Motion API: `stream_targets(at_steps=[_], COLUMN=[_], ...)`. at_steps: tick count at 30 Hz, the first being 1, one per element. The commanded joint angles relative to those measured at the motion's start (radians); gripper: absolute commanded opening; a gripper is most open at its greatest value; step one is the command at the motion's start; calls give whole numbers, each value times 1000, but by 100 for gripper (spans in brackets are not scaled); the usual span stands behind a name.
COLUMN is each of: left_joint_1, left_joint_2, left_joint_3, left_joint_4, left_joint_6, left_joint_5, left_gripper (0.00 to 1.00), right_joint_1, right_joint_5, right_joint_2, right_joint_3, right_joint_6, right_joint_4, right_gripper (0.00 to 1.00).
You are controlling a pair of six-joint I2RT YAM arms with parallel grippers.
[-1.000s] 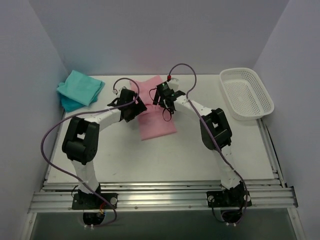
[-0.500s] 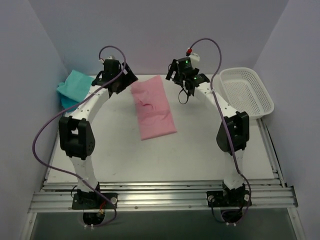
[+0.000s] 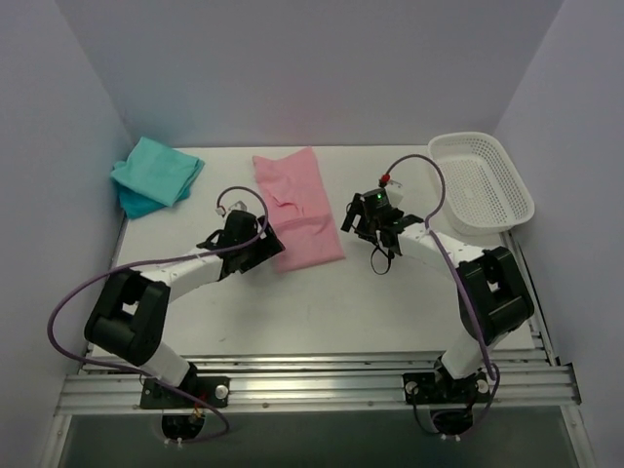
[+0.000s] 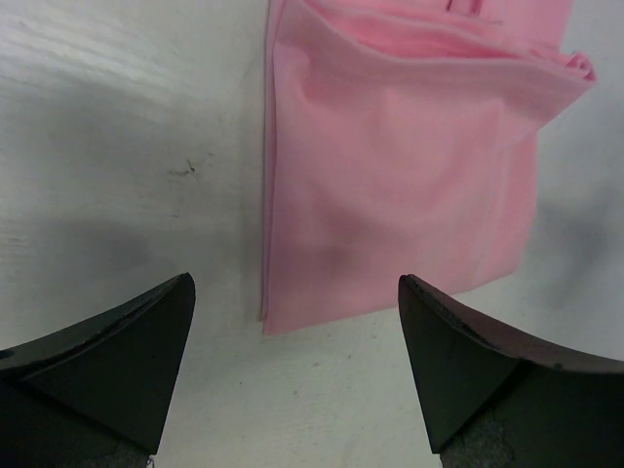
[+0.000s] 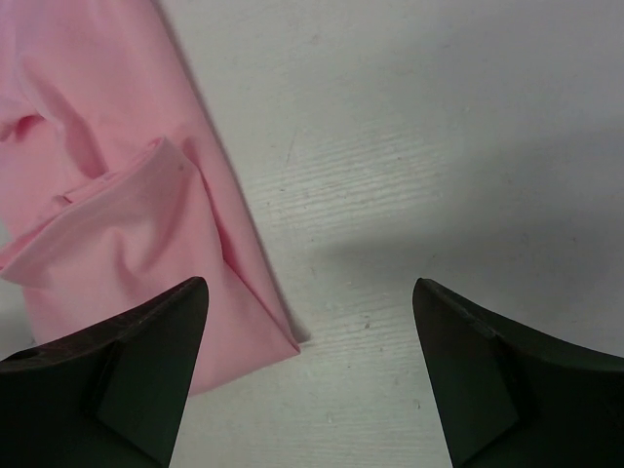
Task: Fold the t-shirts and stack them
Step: Grab one side of the 2/3 rectangular tshirt with both arms
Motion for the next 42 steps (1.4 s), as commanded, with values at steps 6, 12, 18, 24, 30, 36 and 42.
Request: stream_targets(at_steps=[6, 12, 18, 24, 30, 36, 42], left_joint_1=[-85, -174, -249, -288, -332, -447, -515], left_joint_2=[63, 72, 97, 92, 8, -38, 12], left_joint_3=[-94, -150, -195, -246, -307, -319, -280], left_joint_4=[294, 302, 290, 302, 230, 167, 149], left_joint_6=[-141, -270, -392, -455, -521, -595, -646], left_joint_5=[-38, -133, -236, -273, -327, -402, -460], left_gripper=[94, 95, 95, 95, 95, 95, 95], right_joint_1=[-5, -2, 1, 17, 28, 47, 67], right_joint_5=[-52, -67, -79, -82, -91, -72, -47], right_joint_2=[-6, 45, 89, 116, 139, 128, 90], right_joint_3=[-92, -103, -141, -163, -175, -197, -223], right_joint_6=[45, 62, 79, 90, 99, 117, 120], right_joint_4=[156, 192, 242, 266, 286, 286, 271], right_gripper=[82, 81, 81, 79, 71, 69, 68])
